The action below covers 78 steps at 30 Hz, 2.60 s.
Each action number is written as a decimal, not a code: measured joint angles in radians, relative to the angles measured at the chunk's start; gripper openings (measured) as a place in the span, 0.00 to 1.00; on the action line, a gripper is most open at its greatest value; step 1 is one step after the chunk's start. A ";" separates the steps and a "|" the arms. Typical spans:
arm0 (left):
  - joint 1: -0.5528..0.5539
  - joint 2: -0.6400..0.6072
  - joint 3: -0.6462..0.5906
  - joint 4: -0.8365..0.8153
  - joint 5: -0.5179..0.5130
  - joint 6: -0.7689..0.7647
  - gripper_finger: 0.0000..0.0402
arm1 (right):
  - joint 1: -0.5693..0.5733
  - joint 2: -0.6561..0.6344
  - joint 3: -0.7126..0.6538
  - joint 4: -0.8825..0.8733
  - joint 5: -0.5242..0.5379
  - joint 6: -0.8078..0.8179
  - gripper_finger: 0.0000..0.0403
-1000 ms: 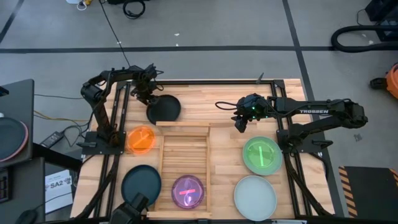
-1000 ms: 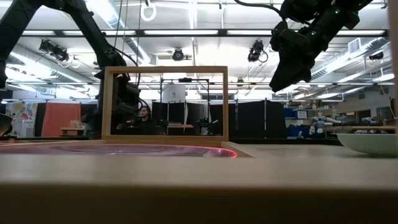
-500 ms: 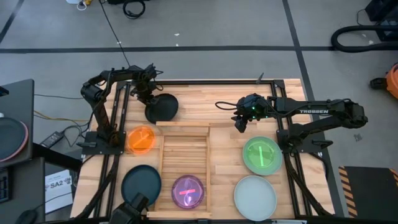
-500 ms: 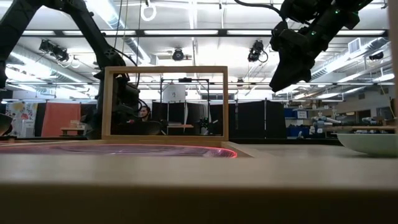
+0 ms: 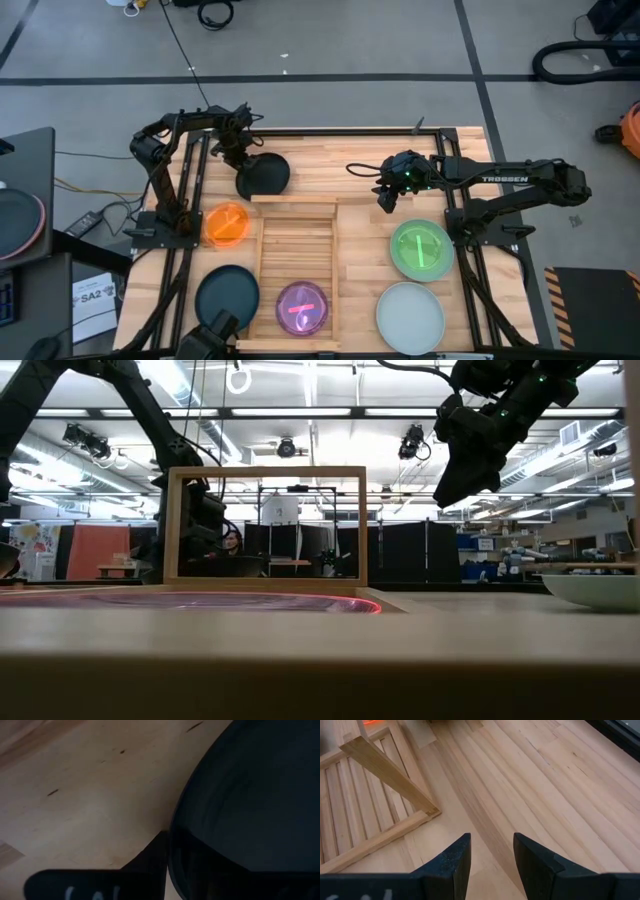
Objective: Place and stack plates onto a shelf
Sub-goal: Put the top big black plate on the shelf
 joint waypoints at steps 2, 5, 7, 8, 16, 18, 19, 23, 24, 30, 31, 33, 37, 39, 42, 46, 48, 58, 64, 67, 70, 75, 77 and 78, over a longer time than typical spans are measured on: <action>0.000 0.000 0.000 0.000 0.000 0.000 0.13 | 0.000 0.000 0.000 0.000 0.000 0.000 0.38; 0.000 0.000 0.000 0.000 0.002 0.001 0.13 | 0.000 0.000 0.000 0.000 0.000 0.000 0.38; 0.000 0.000 0.004 -0.005 0.002 0.001 0.12 | 0.000 0.000 0.000 0.000 0.000 0.000 0.38; 0.000 0.000 0.010 -0.012 0.001 0.001 0.12 | 0.000 0.000 0.000 0.000 0.000 0.000 0.38; 0.000 0.003 0.081 -0.073 -0.015 0.000 0.08 | 0.000 0.000 0.000 0.000 0.000 0.000 0.38; 0.001 0.003 0.101 -0.084 -0.007 0.003 0.05 | 0.000 0.000 0.000 0.000 0.000 0.000 0.38; 0.001 0.003 0.111 -0.085 -0.004 0.004 0.03 | 0.000 0.000 0.000 0.000 0.000 0.000 0.38; 0.000 0.003 0.157 -0.100 -0.008 0.000 0.03 | 0.000 0.000 0.000 0.000 0.000 0.000 0.38; 0.000 0.003 0.172 -0.106 -0.012 0.000 0.03 | 0.000 0.000 0.000 0.000 0.000 0.000 0.38; 0.001 0.003 0.274 -0.167 -0.050 0.000 0.04 | 0.000 0.000 0.000 0.000 0.000 -0.001 0.38; 0.001 0.003 0.292 -0.177 -0.052 0.000 0.04 | 0.000 0.000 0.000 0.000 0.000 -0.001 0.38; 0.001 0.003 0.327 -0.206 -0.061 0.001 0.04 | 0.000 0.000 0.000 0.000 0.010 -0.001 0.38; -0.002 0.001 0.371 -0.246 -0.159 0.001 0.04 | 0.000 0.000 0.000 0.000 0.030 -0.001 0.38; -0.003 0.001 0.380 -0.260 -0.180 0.000 0.04 | 0.000 0.000 0.000 0.000 0.034 -0.001 0.38; -0.002 0.001 0.383 -0.257 -0.189 0.000 0.04 | 0.000 0.000 0.000 0.000 0.034 -0.001 0.38; -0.003 0.001 0.382 -0.257 -0.196 0.001 0.04 | 0.000 0.000 0.000 0.000 0.034 -0.001 0.38; -0.003 0.001 0.382 -0.259 -0.198 0.001 0.04 | 0.000 0.000 0.000 0.000 0.034 -0.001 0.38; -0.003 -0.001 0.382 -0.332 -0.251 0.003 0.04 | 0.000 0.000 0.000 0.000 0.034 -0.001 0.38; -0.003 -0.001 0.382 -0.374 -0.278 -0.011 0.04 | 0.000 0.000 0.000 0.000 0.034 -0.001 0.38; -0.012 -0.001 0.382 -0.382 -0.278 -0.031 0.04 | 0.000 0.000 0.000 0.000 0.034 -0.001 0.38; -0.029 -0.001 0.382 -0.381 -0.291 -0.026 0.04 | 0.000 0.000 0.000 0.000 0.034 -0.001 0.38; -0.079 -0.001 0.381 -0.380 -0.348 0.027 0.04 | 0.000 0.000 0.000 -0.001 0.034 -0.001 0.38; -0.101 -0.001 0.381 -0.381 -0.345 0.064 0.04 | 0.000 0.000 0.000 0.000 0.034 -0.001 0.38; -0.112 -0.001 0.381 -0.381 -0.345 0.080 0.04 | 0.000 0.000 0.000 -0.001 0.033 -0.001 0.38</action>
